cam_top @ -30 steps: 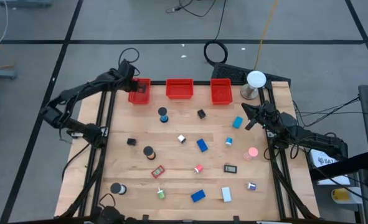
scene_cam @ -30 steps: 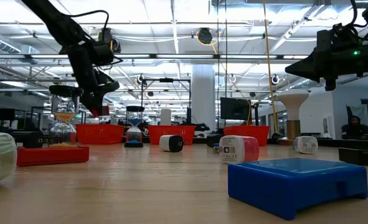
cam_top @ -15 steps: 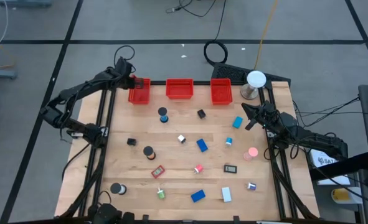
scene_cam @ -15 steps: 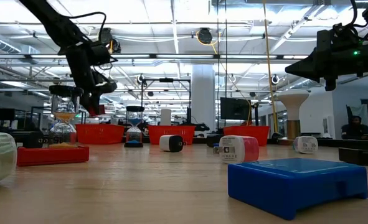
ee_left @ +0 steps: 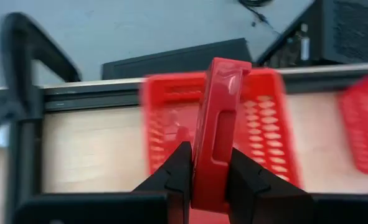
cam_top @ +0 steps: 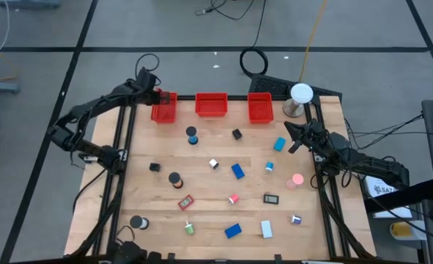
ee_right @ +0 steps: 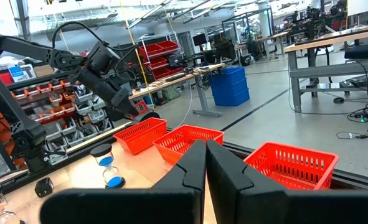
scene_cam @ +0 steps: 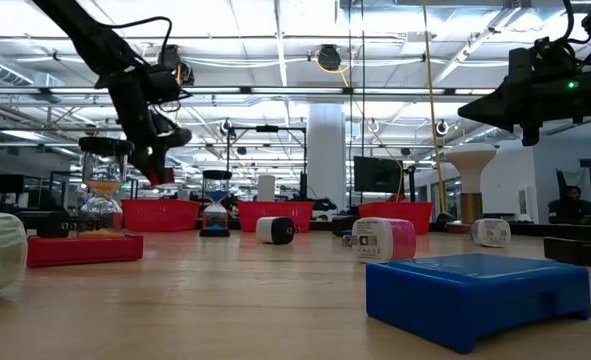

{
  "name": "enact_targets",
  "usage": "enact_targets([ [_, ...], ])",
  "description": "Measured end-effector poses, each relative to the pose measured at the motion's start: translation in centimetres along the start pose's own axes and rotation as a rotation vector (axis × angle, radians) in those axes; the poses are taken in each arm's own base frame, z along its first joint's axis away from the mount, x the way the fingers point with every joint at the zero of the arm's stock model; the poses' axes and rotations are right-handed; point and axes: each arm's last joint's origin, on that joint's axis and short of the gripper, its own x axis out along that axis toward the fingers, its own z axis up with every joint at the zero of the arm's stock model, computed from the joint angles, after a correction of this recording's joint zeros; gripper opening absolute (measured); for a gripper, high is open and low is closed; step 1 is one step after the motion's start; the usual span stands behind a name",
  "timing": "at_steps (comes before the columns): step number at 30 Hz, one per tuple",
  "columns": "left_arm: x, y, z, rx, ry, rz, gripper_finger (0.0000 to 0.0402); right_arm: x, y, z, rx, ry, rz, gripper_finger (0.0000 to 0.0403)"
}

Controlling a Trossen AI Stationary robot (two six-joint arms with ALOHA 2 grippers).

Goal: Pick & Place Office items
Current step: Put the red timer into the left orange basket

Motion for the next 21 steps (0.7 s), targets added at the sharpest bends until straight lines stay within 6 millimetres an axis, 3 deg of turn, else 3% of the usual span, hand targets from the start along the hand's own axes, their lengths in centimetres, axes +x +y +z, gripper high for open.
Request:
enact_targets([
  [3, 0.7, -1.0, -0.5, 0.018, 0.009, 0.007, 0.0058, 0.0, 0.0, 0.0, 0.0, 0.0, 0.0, 0.0004],
  [12, 4.6, -0.9, -1.2, -0.007, 0.071, 0.082, 0.0062, 0.0, 0.0, 0.0, 0.0, 0.0, 0.0, 0.0004],
  [21, 5.7, -0.9, -1.5, -0.006, 0.102, 0.097, 0.0078, 0.0, 0.0, 0.0, 0.0, 0.0, 0.0, 0.0004],
])
